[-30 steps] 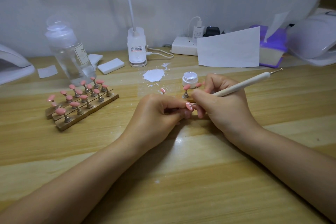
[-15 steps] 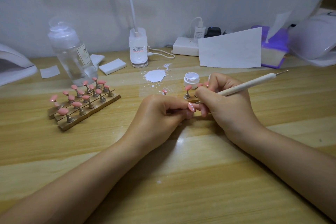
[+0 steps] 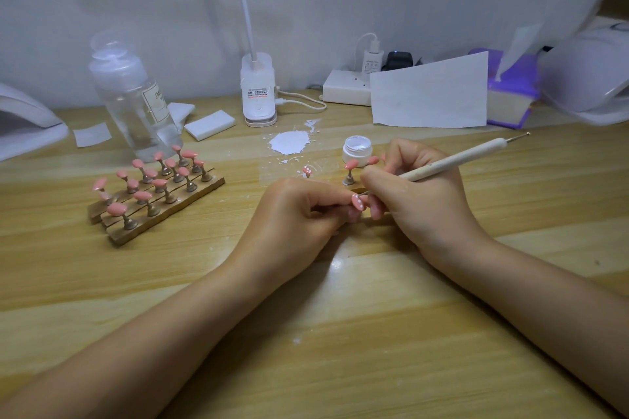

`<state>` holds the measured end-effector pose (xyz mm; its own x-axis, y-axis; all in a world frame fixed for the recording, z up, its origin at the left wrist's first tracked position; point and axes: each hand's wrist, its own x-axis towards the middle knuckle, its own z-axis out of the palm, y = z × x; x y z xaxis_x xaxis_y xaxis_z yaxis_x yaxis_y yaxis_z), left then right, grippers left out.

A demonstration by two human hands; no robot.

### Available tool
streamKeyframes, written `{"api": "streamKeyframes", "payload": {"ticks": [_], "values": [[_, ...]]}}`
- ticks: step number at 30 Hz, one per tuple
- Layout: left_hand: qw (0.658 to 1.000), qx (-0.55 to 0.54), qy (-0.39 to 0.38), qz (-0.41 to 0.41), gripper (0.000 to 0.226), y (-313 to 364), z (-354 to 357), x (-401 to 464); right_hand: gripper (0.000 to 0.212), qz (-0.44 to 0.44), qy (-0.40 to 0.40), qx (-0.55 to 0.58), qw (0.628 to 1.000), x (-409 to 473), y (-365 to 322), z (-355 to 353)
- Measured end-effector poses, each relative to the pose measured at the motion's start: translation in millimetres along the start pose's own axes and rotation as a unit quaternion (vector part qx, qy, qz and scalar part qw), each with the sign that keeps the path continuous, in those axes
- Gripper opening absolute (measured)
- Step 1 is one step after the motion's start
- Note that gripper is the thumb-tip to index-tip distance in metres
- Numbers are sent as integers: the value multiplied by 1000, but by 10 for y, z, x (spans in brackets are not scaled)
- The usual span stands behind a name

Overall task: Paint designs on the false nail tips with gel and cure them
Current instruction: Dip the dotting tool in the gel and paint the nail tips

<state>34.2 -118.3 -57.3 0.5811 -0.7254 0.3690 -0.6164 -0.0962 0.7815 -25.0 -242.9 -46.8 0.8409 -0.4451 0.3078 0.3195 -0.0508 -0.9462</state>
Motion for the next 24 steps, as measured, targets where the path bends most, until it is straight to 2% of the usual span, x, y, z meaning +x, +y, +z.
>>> {"api": "streamKeyframes", "payload": {"ticks": [12, 16, 24], "values": [[1000, 2, 2, 8, 23, 2, 3, 7, 41, -2, 0, -8, 1000, -4, 9, -7], [1000, 17, 0, 15, 29, 18, -6, 2, 41, 3, -2, 3, 1000, -9, 3, 2], [999, 26, 0, 18, 24, 14, -3, 3, 43, -4, 5, -12, 1000, -4, 12, -1]]}}
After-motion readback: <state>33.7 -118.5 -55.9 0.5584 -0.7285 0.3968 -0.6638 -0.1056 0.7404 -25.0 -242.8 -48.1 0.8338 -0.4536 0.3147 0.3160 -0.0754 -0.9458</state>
